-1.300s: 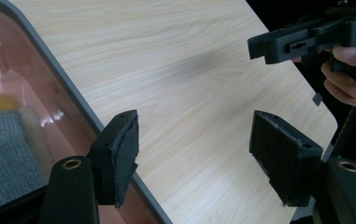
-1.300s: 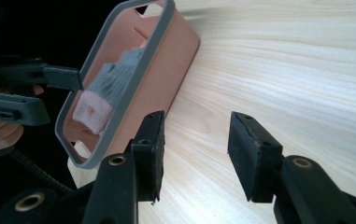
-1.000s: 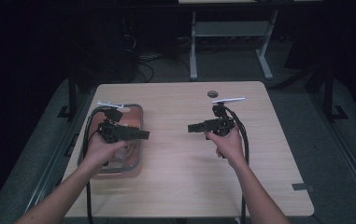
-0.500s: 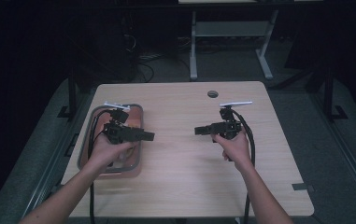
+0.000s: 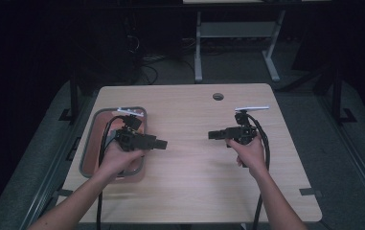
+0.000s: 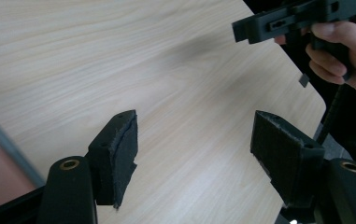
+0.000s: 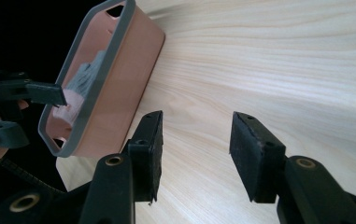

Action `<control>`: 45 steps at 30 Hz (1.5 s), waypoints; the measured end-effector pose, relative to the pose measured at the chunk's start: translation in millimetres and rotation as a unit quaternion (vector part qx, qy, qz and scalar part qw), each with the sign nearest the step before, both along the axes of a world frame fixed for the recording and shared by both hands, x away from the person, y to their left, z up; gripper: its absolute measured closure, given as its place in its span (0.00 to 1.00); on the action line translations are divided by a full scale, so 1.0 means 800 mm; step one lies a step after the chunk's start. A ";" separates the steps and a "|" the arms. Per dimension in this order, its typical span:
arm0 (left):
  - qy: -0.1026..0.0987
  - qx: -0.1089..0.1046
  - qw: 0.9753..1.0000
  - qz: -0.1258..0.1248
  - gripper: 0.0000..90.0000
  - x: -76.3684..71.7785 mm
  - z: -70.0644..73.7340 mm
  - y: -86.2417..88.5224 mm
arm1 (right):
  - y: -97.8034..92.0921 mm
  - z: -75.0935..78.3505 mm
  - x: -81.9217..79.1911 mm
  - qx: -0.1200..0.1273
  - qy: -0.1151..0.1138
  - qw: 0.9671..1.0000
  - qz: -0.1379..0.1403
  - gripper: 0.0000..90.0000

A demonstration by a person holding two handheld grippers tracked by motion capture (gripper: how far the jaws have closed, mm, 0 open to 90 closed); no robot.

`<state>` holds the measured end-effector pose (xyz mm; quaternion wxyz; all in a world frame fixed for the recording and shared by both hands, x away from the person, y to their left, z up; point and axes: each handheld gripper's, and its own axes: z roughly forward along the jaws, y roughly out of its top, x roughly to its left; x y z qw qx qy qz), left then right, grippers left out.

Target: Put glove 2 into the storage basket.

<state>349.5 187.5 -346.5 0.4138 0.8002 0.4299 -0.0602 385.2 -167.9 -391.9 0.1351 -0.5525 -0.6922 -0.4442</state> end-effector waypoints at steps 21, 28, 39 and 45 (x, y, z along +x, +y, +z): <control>0.003 -0.011 0.999 -0.031 0.35 -0.012 -0.019 -0.042 | -0.048 -0.025 -0.019 -0.001 0.012 0.999 -0.029 0.57; 0.005 -0.019 0.999 -0.038 0.33 -0.017 -0.028 -0.051 | -0.065 -0.031 -0.026 0.009 0.013 0.999 -0.041 0.56; -0.004 -0.022 0.998 -0.054 0.33 -0.032 -0.043 -0.078 | -0.089 -0.047 -0.043 0.007 0.022 0.998 -0.057 0.54; -0.003 -0.028 0.998 -0.061 0.32 -0.041 -0.054 -0.090 | -0.097 -0.054 -0.052 0.008 0.028 0.998 -0.058 0.54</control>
